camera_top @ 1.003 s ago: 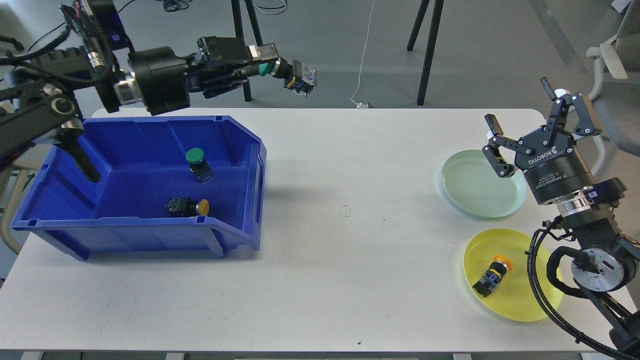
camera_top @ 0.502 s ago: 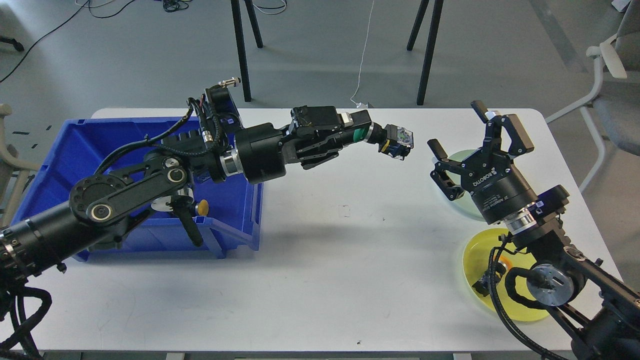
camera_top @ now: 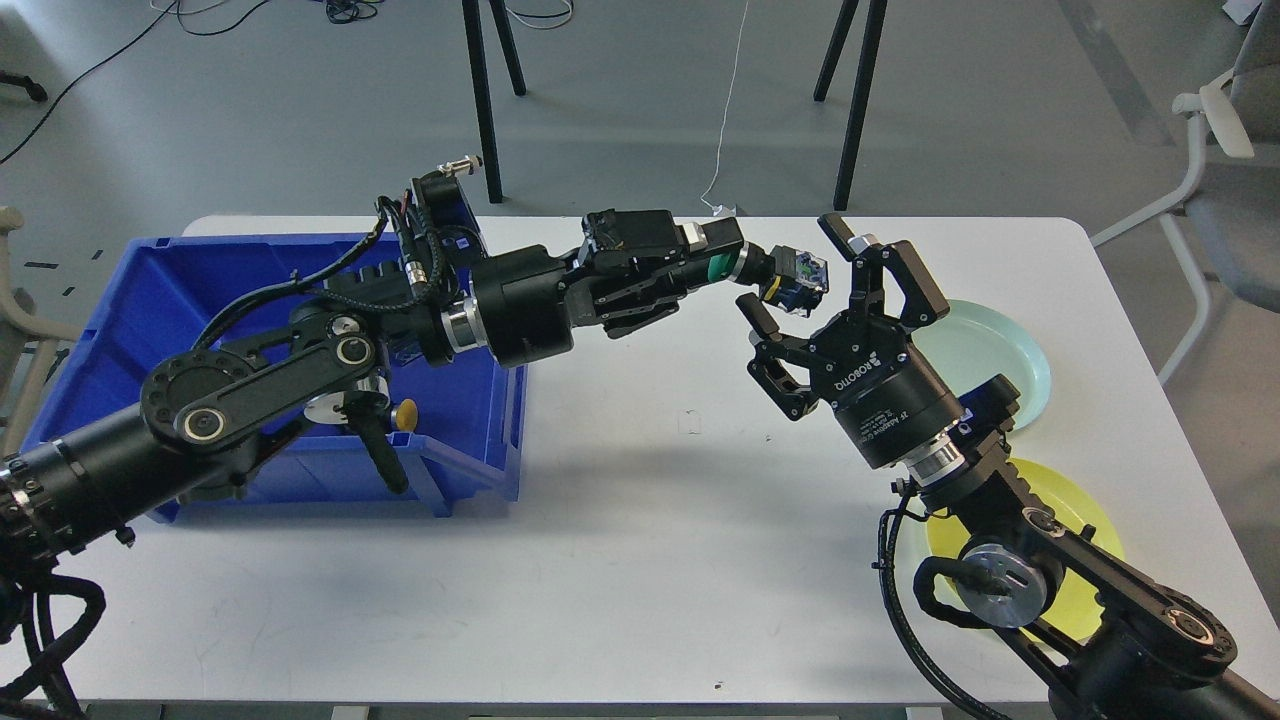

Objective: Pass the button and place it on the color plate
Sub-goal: 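Grasp the green-capped button from the left gripper with the right gripper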

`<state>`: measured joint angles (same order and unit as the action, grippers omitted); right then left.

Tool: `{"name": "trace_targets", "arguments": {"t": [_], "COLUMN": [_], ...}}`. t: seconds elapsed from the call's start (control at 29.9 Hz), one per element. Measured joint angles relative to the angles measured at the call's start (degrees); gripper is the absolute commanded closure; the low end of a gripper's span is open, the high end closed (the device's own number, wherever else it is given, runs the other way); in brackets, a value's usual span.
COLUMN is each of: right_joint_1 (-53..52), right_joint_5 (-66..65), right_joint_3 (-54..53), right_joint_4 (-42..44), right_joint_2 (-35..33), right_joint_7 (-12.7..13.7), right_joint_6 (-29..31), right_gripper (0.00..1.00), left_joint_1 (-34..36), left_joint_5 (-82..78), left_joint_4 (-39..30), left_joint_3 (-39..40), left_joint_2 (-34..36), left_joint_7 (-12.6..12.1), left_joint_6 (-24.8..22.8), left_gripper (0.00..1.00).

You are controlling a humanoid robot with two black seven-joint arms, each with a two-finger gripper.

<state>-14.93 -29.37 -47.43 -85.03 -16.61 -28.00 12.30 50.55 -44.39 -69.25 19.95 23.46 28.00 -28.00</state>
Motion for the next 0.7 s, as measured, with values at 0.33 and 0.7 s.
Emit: {"name": "trace_targets", "arguments": {"t": [0.33,0.7], "right_joint_1": [0.8,0.8], "right_joint_5": [0.0,0.0], "right_joint_3": [0.0,0.4], "right_joint_4": [-2.5,-2.9], "right_joint_2": [-0.4,-0.3], "right_joint_7": [0.0,0.0], "right_joint_6": [0.0,0.3], "right_gripper": [0.00,0.01], "left_joint_1": [0.0,0.0], "left_joint_5": [0.1,0.1], "left_joint_4": [0.3,0.3], "left_joint_3": [0.0,0.1], "left_joint_2": [0.0,0.0], "left_joint_7": [0.0,0.0], "left_joint_6": [0.0,0.0], "left_gripper": [0.87,0.87]}}
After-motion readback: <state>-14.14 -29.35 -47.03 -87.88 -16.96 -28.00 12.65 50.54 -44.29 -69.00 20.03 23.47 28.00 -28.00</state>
